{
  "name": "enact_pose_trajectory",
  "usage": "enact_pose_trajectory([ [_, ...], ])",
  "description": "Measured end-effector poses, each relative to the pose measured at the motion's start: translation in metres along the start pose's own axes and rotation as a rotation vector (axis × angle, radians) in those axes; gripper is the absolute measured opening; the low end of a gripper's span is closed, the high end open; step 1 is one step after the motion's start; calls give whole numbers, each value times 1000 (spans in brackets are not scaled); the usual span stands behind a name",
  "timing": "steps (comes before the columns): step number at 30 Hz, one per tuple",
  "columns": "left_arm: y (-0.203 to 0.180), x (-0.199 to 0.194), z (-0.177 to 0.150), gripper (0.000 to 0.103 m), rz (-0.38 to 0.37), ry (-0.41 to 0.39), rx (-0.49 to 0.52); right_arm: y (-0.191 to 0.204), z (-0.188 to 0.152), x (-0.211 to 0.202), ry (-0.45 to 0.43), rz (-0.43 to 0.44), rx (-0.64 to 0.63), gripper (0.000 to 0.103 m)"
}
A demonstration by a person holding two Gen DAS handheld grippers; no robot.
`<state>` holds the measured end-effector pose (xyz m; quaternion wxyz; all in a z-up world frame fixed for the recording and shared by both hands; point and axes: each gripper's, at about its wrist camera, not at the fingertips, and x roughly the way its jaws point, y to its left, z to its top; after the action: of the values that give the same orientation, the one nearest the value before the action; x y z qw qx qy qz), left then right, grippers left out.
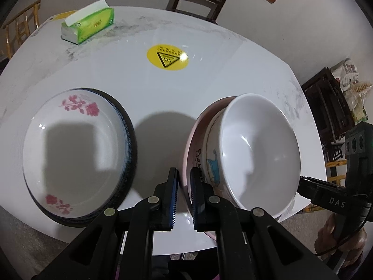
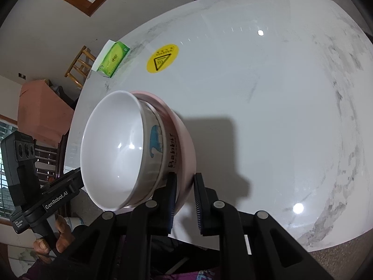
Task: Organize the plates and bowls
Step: 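Lift the nested bowl stack and carry it toward the rose-patterned plates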
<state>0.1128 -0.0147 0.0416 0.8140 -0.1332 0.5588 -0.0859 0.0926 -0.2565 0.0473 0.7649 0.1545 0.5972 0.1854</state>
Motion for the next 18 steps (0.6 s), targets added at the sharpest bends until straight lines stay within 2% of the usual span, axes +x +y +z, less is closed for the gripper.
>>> enact_pose_trajectory([
  [9,16,-23,9,7,17,-45,-37,27,10,-1,-4,20,-33,15],
  [18,42,-56,13,7,48,-108,-81,70,24,1,-3,49,-96,15],
])
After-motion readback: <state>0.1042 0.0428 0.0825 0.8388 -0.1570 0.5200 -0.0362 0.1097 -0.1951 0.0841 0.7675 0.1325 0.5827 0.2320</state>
